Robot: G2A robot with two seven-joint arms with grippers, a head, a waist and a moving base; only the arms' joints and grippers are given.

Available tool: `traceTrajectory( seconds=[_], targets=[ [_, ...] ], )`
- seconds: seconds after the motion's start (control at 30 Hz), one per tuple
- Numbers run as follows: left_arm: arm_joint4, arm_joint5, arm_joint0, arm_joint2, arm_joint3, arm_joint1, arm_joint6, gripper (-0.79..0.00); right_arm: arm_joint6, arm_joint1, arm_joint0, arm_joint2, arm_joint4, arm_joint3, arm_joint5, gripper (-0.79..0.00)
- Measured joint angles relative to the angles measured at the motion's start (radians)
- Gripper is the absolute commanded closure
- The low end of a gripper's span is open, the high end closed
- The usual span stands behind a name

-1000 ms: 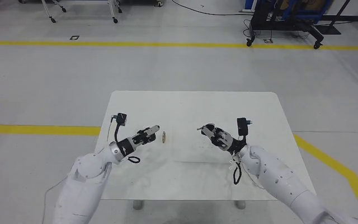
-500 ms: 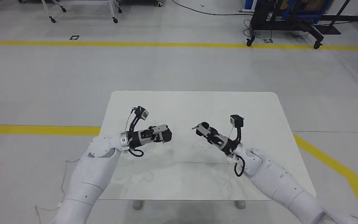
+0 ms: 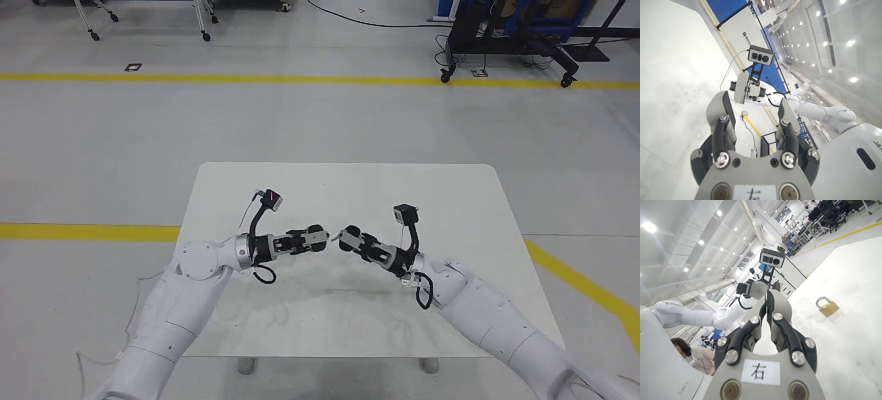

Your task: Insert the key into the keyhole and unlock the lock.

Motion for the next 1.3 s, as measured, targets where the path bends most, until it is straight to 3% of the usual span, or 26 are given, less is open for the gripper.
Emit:
traceTrajectory(
  seconds=[0.1, 0.33, 0.7, 0.97, 1.0, 1.03, 1.07, 1.1, 1.2, 1.3],
  targets=[
    [0.007, -0.009, -0.006, 0.008, 0.007, 0.0, -0.004, -0.345, 0.023, -0.009, 0.006, -0.002, 0.018, 0.004, 0.007, 0.0],
    [0.005, -0.022, -0.014, 0.018, 0.018, 0.002, -0.014, -0.299, 0.053, -0.027, 0.011, 0.003, 0.034, 0.018, 0.022, 0.0],
    [0.026, -0.027, -0.028, 0.035, 0.031, 0.004, -0.009, 0.0, 0.085, -0.044, 0.002, 0.028, 0.039, 0.024, 0.024, 0.0],
    [0.035, -0.03, -0.034, 0.043, 0.039, 0.004, 0.019, 0.0, 0.117, -0.049, -0.011, 0.048, 0.04, 0.02, 0.026, -0.006],
    [0.037, -0.031, -0.034, 0.043, 0.039, 0.005, 0.022, 0.0, 0.122, -0.05, -0.014, 0.051, 0.042, 0.019, 0.026, -0.231],
    [0.037, -0.032, -0.034, 0.044, 0.039, 0.005, 0.024, 0.0, 0.127, -0.05, -0.016, 0.053, 0.045, 0.018, 0.026, -0.336],
    [0.037, -0.033, -0.034, 0.044, 0.039, 0.005, 0.026, 0.0, 0.133, -0.05, -0.018, 0.056, 0.047, 0.018, 0.026, -0.388],
    [0.034, -0.034, -0.034, 0.044, 0.04, 0.005, 0.027, 0.0, 0.142, -0.05, -0.02, 0.059, 0.05, 0.018, 0.027, -0.56],
    [0.015, -0.035, -0.036, 0.042, 0.043, 0.007, 0.022, 0.0, 0.16, -0.048, -0.026, 0.073, 0.056, 0.021, 0.027, -0.539],
    [0.002, -0.036, -0.038, 0.039, 0.048, 0.008, 0.01, 0.0, 0.178, -0.043, -0.032, 0.092, 0.06, 0.021, 0.024, -0.391]
  ],
)
